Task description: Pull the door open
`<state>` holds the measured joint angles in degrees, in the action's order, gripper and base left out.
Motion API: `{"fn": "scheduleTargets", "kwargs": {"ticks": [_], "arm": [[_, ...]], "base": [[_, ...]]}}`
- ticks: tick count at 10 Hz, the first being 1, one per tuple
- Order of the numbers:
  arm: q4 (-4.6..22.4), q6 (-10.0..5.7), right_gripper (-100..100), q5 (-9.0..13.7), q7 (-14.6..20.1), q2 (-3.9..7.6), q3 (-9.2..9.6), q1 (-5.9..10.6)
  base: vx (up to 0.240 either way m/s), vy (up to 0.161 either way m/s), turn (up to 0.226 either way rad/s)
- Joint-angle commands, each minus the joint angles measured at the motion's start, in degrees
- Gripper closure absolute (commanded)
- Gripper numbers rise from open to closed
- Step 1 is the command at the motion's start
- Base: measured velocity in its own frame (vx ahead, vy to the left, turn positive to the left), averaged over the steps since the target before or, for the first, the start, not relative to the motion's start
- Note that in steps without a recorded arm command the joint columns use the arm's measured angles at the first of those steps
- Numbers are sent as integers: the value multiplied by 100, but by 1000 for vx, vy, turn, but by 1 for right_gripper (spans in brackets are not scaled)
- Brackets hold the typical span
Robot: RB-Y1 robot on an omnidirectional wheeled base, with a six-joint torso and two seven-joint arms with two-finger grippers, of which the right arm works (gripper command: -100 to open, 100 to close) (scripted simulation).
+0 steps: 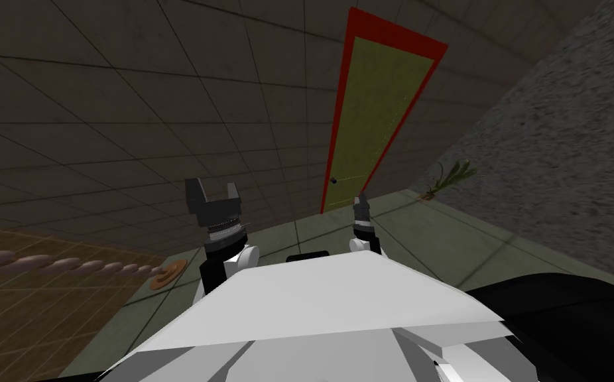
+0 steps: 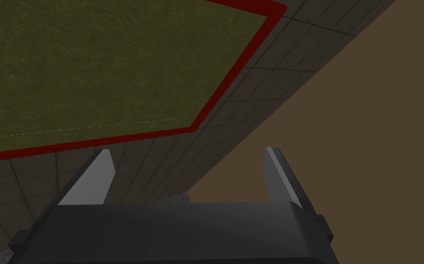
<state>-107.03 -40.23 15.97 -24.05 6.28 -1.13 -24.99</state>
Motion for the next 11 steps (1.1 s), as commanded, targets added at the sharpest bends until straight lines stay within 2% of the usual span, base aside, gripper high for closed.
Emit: {"fn": "scheduleTargets", "kwargs": {"ticks": [1, 11], "arm": [[212, -38, -100, 126, -227, 66, -58, 51], [1340, -260, -100, 835, -1691, 303, -260, 211]], "base": [[33, -83, 212], [27, -95, 207]]}}
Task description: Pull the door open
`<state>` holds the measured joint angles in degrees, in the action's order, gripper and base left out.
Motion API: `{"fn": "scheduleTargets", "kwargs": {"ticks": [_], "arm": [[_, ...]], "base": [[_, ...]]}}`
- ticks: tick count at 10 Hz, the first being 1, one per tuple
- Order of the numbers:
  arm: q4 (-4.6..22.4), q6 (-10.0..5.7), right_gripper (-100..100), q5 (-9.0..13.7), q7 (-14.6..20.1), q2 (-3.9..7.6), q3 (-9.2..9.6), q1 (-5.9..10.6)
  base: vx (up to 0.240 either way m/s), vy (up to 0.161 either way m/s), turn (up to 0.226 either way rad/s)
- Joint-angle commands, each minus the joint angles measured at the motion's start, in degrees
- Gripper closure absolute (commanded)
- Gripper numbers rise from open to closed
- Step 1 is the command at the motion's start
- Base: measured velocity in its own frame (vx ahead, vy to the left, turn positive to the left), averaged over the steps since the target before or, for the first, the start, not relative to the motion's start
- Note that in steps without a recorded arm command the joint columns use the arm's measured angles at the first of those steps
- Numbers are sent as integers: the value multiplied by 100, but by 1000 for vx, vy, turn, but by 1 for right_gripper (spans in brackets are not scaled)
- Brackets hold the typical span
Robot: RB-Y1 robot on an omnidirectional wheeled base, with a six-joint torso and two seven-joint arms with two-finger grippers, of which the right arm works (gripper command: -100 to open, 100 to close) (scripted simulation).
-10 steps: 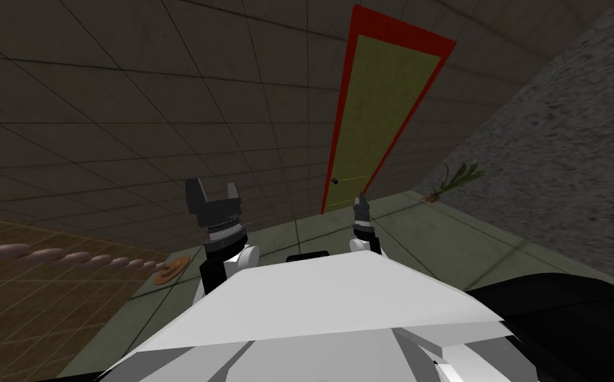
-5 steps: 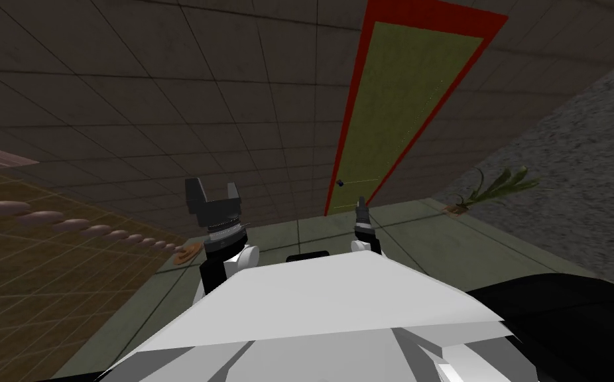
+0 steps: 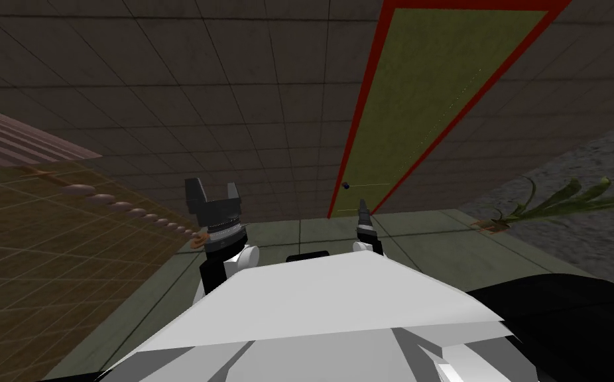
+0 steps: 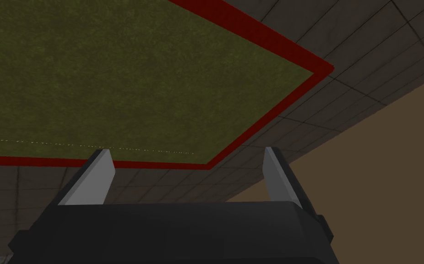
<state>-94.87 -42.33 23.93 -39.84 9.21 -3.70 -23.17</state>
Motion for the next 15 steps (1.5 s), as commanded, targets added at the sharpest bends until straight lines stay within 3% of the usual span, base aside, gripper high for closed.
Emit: {"fn": "scheduleTargets", "kwargs": {"ticks": [1, 15], "arm": [[242, -73, -100, 114, -266, 33, -24, 45], [1880, -395, -100, 1143, -2392, 347, -317, 277]], "base": [[31, -88, 189], [3, -101, 212]]}}
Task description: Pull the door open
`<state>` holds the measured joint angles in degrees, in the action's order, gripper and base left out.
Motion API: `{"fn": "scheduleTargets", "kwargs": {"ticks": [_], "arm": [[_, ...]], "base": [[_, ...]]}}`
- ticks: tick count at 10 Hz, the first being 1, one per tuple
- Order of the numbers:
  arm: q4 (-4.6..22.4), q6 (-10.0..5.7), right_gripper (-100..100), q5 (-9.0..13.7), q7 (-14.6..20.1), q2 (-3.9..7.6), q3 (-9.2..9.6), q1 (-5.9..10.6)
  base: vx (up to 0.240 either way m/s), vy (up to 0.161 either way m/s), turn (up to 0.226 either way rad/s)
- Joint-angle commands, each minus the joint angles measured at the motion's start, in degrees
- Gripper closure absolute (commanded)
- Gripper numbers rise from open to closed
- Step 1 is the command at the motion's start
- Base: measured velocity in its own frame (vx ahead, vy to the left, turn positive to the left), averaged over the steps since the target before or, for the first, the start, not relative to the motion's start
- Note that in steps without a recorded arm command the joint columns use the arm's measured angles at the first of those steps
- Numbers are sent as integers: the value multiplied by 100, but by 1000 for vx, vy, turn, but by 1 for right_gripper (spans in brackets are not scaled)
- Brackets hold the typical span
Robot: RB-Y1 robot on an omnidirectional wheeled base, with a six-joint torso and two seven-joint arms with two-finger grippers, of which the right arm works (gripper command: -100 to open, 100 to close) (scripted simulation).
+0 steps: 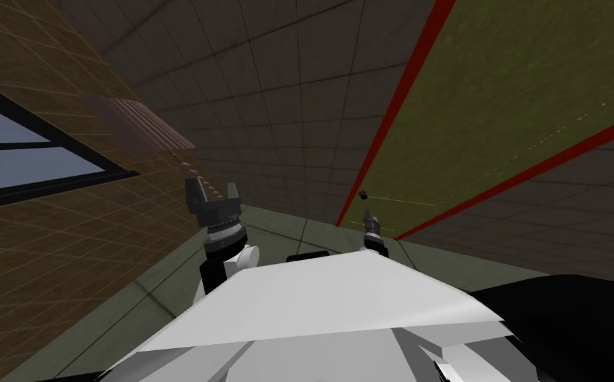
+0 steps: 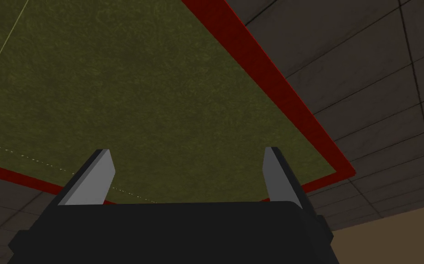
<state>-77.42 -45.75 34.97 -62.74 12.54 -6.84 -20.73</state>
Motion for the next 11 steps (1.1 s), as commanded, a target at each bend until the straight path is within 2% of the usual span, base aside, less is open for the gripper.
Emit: {"fn": "scheduleTargets", "kwargs": {"ticks": [1, 11], "arm": [[250, -75, -100, 110, -250, 35, -23, 50], [1320, -285, -100, 782, -1639, 228, -215, 201]], "base": [[-15, -102, 193], [-23, -91, 204]]}}
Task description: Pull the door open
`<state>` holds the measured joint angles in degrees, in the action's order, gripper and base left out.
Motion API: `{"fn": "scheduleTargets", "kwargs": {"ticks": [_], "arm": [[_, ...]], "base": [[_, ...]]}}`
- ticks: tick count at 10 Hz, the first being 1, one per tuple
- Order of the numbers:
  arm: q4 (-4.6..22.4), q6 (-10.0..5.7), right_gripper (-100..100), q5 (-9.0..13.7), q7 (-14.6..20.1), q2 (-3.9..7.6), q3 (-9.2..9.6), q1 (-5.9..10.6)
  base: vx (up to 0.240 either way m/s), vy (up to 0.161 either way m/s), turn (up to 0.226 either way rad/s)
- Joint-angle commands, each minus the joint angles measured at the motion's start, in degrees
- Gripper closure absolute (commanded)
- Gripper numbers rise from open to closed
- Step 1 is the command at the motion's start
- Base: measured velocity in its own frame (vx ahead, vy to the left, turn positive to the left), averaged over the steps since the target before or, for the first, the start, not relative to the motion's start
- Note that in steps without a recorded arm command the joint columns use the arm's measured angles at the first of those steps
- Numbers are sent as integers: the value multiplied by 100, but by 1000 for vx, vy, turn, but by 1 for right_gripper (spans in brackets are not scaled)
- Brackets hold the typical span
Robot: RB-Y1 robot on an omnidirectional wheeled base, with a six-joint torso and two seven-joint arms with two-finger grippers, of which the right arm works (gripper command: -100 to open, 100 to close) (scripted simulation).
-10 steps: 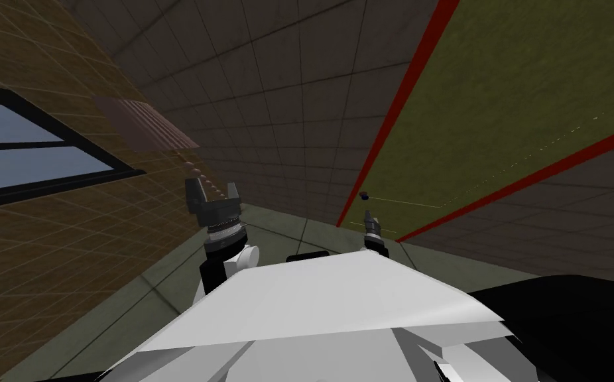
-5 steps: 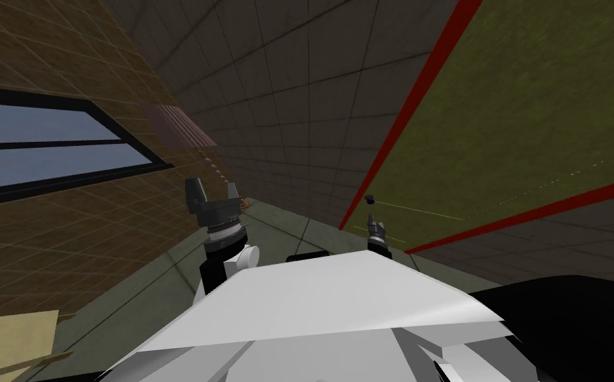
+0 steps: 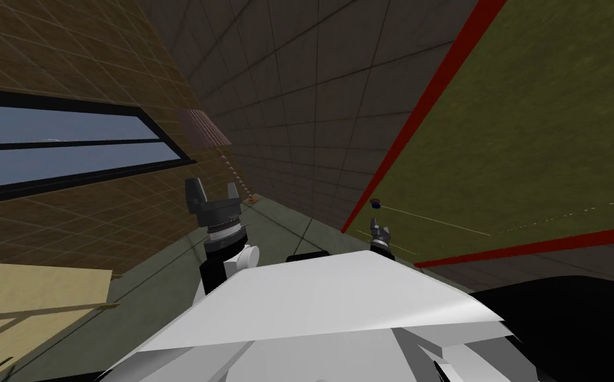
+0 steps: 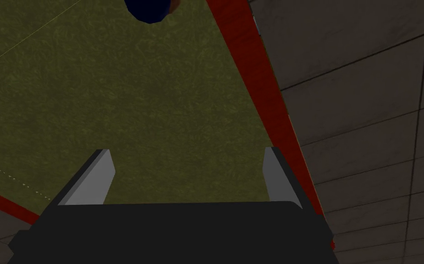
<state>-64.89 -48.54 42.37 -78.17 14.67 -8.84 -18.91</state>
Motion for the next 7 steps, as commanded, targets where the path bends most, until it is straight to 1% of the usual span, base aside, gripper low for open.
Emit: {"fn": "scheduleTargets", "kwargs": {"ticks": [1, 5, 7], "arm": [[165, -26, -100, 104, -223, 33, -32, 33], [547, -100, -100, 344, -718, 100, -101, 87], [714, -133, -100, 449, -936, 129, -131, 111]], "base": [[-24, -72, 223], [-31, -76, 192], [-29, -60, 168]]}}
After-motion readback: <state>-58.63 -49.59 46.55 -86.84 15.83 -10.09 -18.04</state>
